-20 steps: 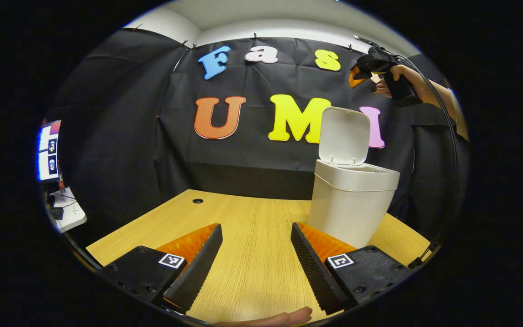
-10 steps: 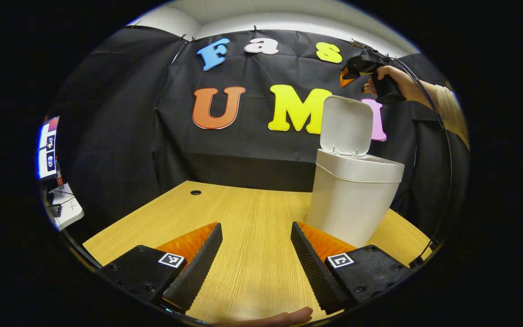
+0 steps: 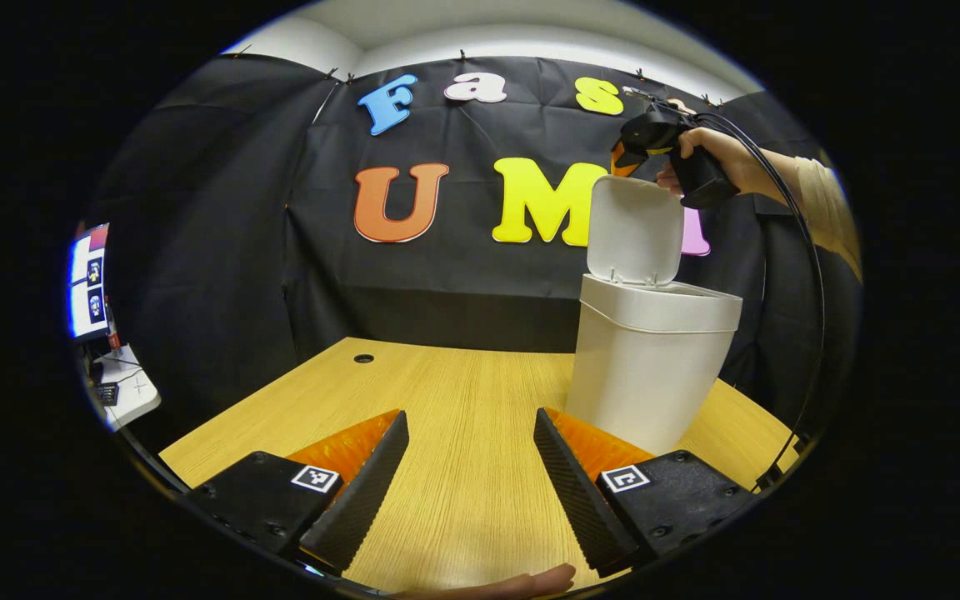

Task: Press the lid of the desktop garbage bin to open it, pick up the crumpled paper on the desktop and throw it into the bin, then pick up the pop can on the desktop and drop it into the bin, and finally close the garbage bin lid.

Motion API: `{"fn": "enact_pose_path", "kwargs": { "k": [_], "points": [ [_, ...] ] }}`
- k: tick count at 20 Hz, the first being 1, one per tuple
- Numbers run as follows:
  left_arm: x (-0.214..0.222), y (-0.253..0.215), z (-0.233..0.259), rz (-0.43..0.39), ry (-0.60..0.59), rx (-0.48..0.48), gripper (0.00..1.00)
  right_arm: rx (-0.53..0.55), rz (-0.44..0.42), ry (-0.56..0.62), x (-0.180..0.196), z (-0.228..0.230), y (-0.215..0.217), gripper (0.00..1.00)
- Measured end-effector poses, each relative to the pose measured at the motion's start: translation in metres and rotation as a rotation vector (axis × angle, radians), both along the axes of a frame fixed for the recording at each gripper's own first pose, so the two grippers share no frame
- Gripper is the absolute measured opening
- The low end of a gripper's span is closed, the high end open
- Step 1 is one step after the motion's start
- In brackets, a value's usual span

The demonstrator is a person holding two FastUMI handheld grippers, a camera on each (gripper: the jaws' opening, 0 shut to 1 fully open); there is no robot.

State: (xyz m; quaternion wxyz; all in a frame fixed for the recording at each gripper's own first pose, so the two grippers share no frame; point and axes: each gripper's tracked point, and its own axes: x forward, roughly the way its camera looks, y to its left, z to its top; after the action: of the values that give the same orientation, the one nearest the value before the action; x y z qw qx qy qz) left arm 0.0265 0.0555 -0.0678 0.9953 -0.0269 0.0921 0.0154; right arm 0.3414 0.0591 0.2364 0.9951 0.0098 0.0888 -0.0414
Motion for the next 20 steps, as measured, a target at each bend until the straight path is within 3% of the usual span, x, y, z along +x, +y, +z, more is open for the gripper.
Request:
{"fn": "enact_pose_path", "kwargs": {
  "k": [6,14,17,20],
  "points": [
    [-0.002,-0.018,0.004,-0.041,-0.015,0.011,0.98,-0.031,0.02,0.128,-0.031,-0.043,-0.008,0.95],
    [-0.006,-0.029,0.006,-0.065,-0.023,0.016,0.98,0.054,0.027,0.238,-0.065,-0.09,-0.02,0.98],
    [-0.008,-0.025,0.011,-0.062,-0.023,0.032,0.98,0.047,-0.024,0.265,-0.069,-0.109,-0.028,0.98],
    [-0.005,-0.012,0.008,-0.031,-0.013,0.019,0.98,0.026,-0.005,0.303,-0.069,-0.137,-0.019,0.96]
  ]
}}
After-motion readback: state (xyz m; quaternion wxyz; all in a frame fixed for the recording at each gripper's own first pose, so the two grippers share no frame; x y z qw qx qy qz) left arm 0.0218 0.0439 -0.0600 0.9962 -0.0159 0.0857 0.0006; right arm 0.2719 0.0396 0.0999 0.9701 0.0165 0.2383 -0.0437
